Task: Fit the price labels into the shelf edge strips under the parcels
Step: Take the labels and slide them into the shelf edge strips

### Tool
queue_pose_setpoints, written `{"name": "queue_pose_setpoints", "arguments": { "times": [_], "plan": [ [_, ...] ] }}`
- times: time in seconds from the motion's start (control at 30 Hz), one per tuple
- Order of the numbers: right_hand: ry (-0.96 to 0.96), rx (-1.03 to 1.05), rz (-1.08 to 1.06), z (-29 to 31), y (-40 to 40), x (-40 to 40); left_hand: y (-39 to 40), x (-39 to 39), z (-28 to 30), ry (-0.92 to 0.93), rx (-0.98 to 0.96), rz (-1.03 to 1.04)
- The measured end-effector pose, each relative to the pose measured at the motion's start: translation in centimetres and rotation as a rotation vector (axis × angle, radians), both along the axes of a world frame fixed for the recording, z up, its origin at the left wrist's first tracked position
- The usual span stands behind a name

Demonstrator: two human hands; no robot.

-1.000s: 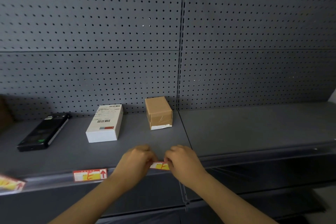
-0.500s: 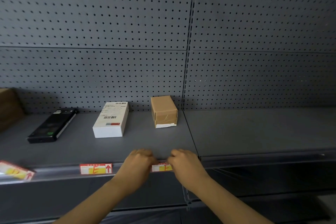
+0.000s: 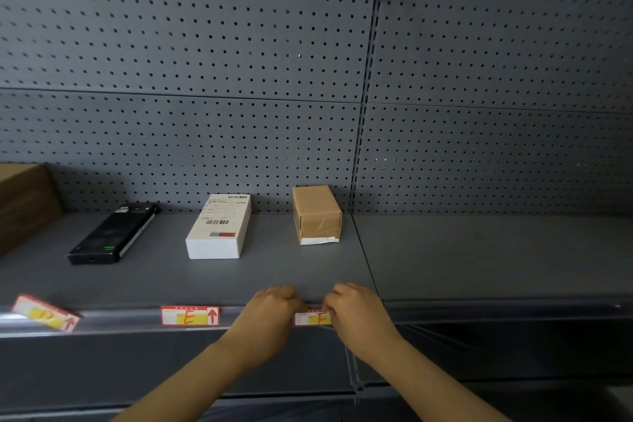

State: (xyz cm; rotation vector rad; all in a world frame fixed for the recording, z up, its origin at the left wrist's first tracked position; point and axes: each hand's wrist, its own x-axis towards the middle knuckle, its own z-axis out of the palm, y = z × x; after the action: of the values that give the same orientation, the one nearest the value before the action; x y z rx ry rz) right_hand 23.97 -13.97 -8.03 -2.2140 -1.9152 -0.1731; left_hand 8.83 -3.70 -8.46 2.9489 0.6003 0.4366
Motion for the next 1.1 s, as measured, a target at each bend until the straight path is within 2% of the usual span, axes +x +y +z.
{"name": "queue_pose_setpoints", "arguments": {
  "times": [0.17, 0.3, 0.53, 0.7, 0.87, 1.1],
  "plan": [
    [-0.018, -0.015, 0.005, 0.1, 0.1, -0.4, 0.2, -1.0, -0.5, 0.0, -0.018, 0.002],
    [0.057, 0.021, 0.041, 0.4, 0.5, -1.4, 0.6, -2.8, -0.8, -0.045, -0.008, 0.026],
    [0.203, 0.089, 0.141, 1.1, 4.0, -7.7, 3.6, -8.4, 0.6, -0.078, 0.007, 0.243],
    [0.246, 0.111, 0.134, 1.4, 7.2, -11.8, 6.9, -13.5, 1.2, -0.041, 0.021, 0.357],
    [0.238, 0.134, 0.091, 1.1, 9.1, -13.7, 9.1, -16.0, 1.1, 0.011, 0.041, 0.294],
    [0.189, 0.141, 0.072, 0.7, 9.6, -15.5, 9.7, -16.2, 0.6, -0.113, -0.07, 0.199]
  ]
}}
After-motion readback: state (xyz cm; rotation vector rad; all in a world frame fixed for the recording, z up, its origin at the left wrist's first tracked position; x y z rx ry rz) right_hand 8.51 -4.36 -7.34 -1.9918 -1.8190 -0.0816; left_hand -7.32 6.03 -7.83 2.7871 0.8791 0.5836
